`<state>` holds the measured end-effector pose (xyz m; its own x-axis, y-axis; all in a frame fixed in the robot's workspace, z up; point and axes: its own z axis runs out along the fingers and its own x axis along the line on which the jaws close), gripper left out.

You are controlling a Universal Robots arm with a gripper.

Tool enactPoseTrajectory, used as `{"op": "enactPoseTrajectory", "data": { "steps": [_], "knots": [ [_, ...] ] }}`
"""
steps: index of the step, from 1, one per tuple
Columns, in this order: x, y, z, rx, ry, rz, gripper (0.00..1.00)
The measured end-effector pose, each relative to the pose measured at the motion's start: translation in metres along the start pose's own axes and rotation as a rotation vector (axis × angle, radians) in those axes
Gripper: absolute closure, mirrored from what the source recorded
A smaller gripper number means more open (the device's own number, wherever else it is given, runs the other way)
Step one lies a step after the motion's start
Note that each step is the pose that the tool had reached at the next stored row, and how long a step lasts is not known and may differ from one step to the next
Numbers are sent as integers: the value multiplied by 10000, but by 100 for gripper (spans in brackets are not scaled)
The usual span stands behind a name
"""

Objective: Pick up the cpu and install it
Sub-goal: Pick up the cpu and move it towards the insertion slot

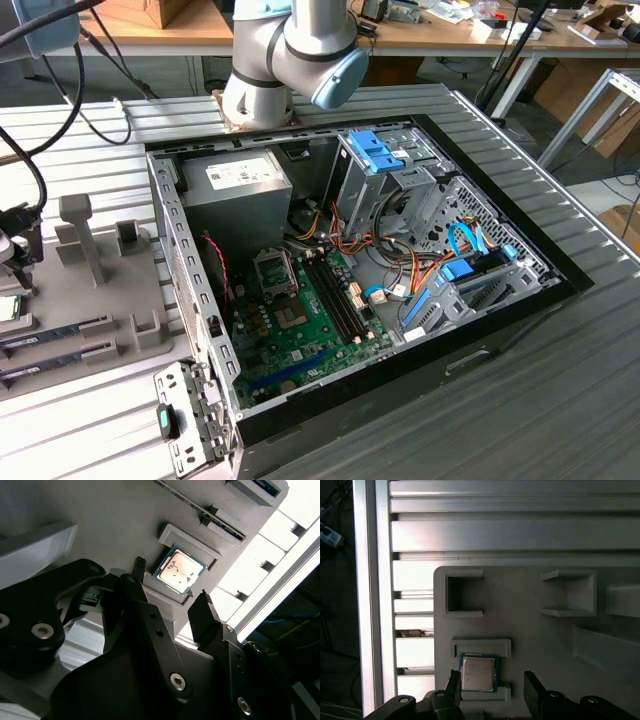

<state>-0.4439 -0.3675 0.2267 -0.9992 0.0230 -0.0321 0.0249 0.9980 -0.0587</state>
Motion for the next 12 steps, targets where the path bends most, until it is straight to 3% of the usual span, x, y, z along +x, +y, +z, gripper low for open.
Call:
{"op": "enactPoseTrajectory", "data": {
  "steps": [12],
  "knots": [
    [0,-22,24,0,1,0,38]
  ]
}}
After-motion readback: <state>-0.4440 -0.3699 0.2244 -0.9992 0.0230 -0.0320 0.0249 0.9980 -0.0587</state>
